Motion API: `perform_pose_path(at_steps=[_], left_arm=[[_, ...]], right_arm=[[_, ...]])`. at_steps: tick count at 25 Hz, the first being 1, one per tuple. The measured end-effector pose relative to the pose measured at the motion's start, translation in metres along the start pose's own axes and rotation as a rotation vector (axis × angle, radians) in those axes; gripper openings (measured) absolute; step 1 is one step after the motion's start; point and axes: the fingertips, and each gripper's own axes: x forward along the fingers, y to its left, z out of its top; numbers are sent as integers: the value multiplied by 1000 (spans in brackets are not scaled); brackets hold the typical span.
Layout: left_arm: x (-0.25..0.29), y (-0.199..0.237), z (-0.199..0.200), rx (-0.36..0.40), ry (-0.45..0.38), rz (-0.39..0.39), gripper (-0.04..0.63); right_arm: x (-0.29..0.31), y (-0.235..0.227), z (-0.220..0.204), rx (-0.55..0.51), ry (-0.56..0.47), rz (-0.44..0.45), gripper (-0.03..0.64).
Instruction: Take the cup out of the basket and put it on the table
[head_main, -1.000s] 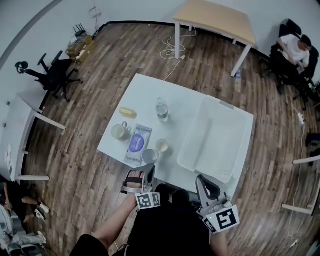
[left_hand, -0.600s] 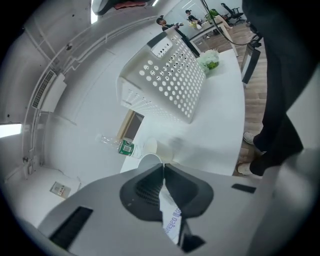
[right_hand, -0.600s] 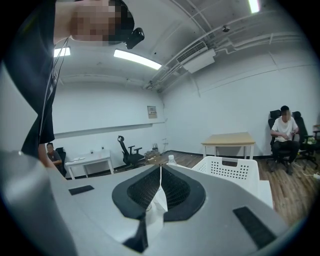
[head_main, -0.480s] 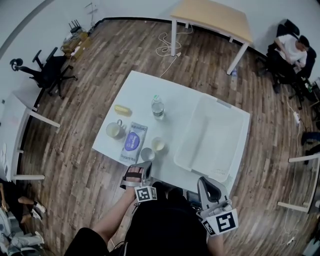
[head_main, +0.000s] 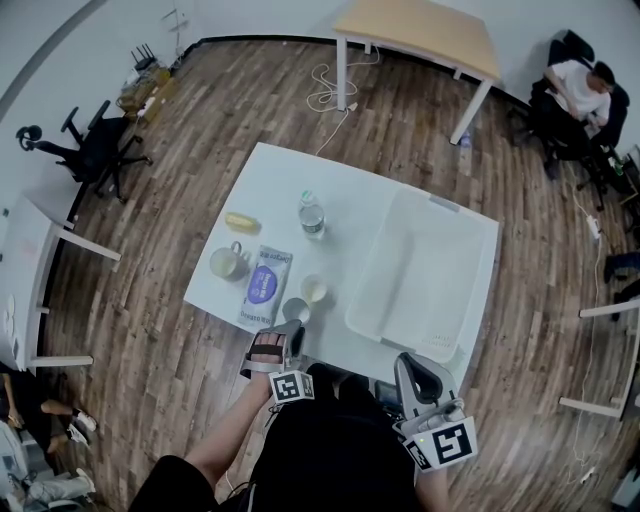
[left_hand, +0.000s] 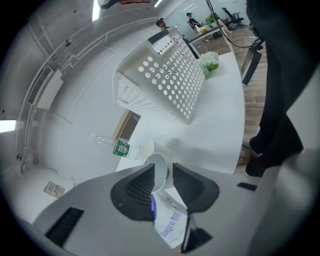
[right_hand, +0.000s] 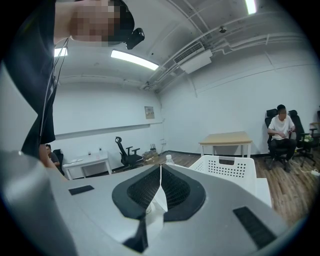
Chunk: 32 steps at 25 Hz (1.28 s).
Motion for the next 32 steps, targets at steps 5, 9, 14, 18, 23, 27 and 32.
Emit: perform_pose_path(at_steps=[5, 9, 14, 18, 23, 27, 32], left_arm=[[-3, -2, -2, -8, 1, -21, 152], [-11, 3, 2, -35, -28, 7, 152], [-39, 33, 7, -124, -178, 122, 71], [-61, 69, 6, -250, -222, 181, 23], [-94, 110, 41, -477, -438, 149, 9], [-119, 139, 87, -621, -659, 25, 9], [-147, 167, 142, -973, -857, -177, 9]], right_arm=[[2, -1, 1, -2, 1, 4, 26], [1, -2, -2, 0, 4, 6, 26], [2, -5, 1, 2, -3, 6, 26], [0, -11, 5, 18, -21, -6, 26], [-4, -16, 7, 24, -44, -21, 26], [-5, -21, 9, 30, -57, -32, 26], [-11, -30, 7, 18, -67, -71, 25]])
